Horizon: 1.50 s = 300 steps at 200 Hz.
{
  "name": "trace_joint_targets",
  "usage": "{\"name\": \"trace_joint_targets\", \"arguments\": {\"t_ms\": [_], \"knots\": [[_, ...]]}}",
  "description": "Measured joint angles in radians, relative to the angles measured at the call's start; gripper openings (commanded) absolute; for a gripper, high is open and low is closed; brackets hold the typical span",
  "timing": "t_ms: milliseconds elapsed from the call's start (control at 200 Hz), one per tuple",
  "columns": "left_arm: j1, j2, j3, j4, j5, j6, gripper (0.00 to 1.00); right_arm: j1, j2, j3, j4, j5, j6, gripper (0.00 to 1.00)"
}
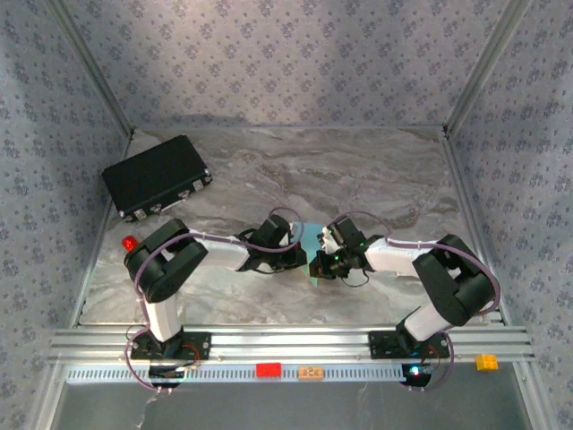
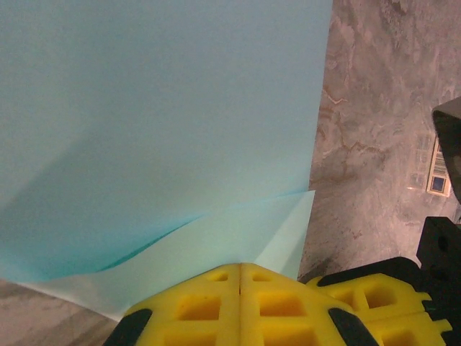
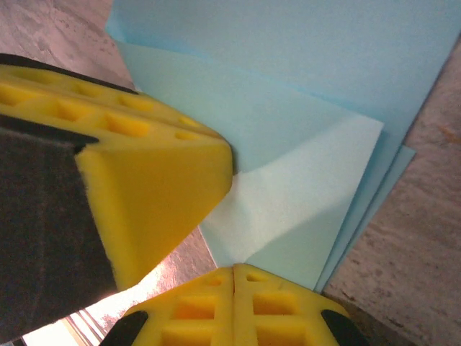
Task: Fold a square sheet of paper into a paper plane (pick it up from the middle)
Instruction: Third fold the triangle at the center of the table.
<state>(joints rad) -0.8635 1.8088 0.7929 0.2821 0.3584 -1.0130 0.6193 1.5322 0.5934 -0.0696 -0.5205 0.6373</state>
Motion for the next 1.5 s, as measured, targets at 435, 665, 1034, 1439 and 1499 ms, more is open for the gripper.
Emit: {"name": "trace_joint_targets", "arguments": {"t_ms": [435,665,1034,1439,1499], "knots": [[0.085,0.000,0.000,-0.003,0.006,0.060,0.05,-0.005,0.000,0.000,-0.002,0.001,-0.029,0.00],[0.132,0.000,0.000,-0.008,0.016,0.081,0.05,-0.010,0.000,0.000,-0.002,0.000,-0.043,0.00],[0.202,-0.030,-0.005,-0.050,-0.019,0.123,0.06,-0.013,0.000,0.001,-0.006,-0.004,-0.066,0.00],[0.120,-0.122,-0.011,-0.069,-0.023,0.157,0.08,-0.021,0.002,0.021,-0.059,-0.007,-0.094,0.02],[0.098,-0.104,-0.004,-0.069,-0.008,0.158,0.07,-0.022,0.002,0.023,-0.063,-0.008,-0.096,0.02]]}}
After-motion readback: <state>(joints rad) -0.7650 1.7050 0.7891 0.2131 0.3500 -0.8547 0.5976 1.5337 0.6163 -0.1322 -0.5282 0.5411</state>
